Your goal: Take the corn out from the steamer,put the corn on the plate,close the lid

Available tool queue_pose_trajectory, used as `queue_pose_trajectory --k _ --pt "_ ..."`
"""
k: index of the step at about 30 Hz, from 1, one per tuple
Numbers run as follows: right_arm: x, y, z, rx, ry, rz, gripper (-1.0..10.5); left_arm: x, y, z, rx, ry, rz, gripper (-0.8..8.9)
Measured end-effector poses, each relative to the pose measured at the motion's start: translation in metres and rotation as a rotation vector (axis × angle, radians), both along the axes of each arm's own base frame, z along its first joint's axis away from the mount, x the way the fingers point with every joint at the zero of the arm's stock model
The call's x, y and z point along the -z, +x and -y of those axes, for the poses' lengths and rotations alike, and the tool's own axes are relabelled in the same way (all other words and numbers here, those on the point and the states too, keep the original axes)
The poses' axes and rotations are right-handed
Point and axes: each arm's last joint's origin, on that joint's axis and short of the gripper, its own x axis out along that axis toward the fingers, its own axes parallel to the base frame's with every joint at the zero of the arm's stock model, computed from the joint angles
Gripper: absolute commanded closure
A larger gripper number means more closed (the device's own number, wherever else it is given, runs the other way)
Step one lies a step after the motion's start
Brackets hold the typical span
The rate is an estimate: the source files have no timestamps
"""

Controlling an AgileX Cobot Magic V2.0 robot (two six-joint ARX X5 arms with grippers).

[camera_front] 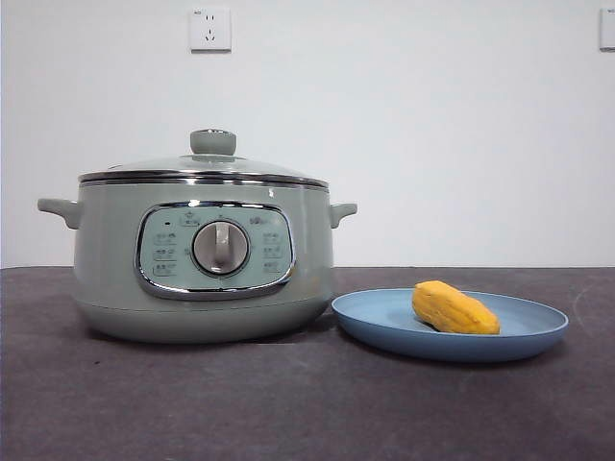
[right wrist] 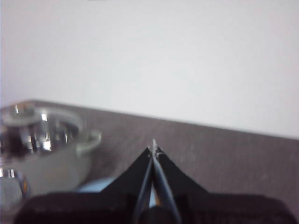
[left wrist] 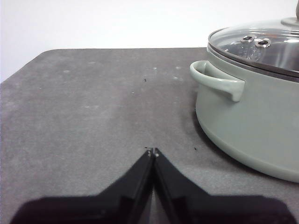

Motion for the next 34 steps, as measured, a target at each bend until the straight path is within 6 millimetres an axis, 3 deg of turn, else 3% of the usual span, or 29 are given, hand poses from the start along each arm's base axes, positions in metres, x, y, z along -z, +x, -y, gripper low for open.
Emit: queue_pose_trajectory --k 7,13,34 --pt "0.070 0.014 -0.001 0.013 -0.004 -0.135 9.5 0.000 0.000 0.000 0.000 0.000 0.000 8.17" --pt "0.098 0.020 -0.001 0.032 0.028 -0.224 9.5 0.000 0.000 0.000 0.000 0.000 0.000 8.17" --pt "0.099 0.021 -0.001 0.057 0.047 -0.218 9.5 0.000 0.000 0.000 0.002 -0.001 0.000 8.17"
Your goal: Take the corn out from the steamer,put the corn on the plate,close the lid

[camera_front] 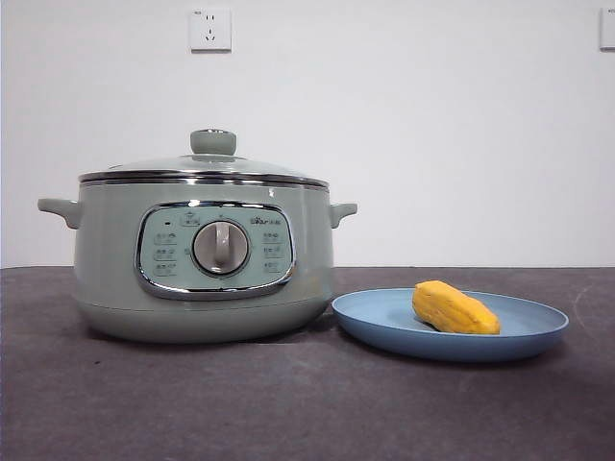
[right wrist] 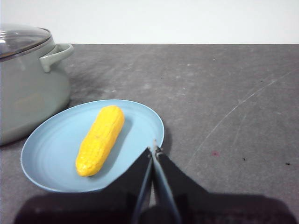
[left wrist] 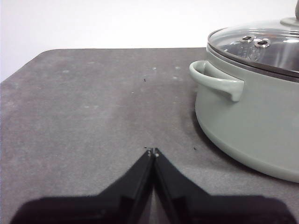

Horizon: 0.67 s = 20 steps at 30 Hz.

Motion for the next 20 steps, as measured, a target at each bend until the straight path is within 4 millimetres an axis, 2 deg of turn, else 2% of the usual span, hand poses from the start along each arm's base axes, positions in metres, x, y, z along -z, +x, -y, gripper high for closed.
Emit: queue_pose_trajectory --k 20 --pt "0.0000 0.0000 0.0000 0.000 0.000 0.000 9.5 -0.0001 0.0000 0.0000 0.000 0.000 0.000 8.17"
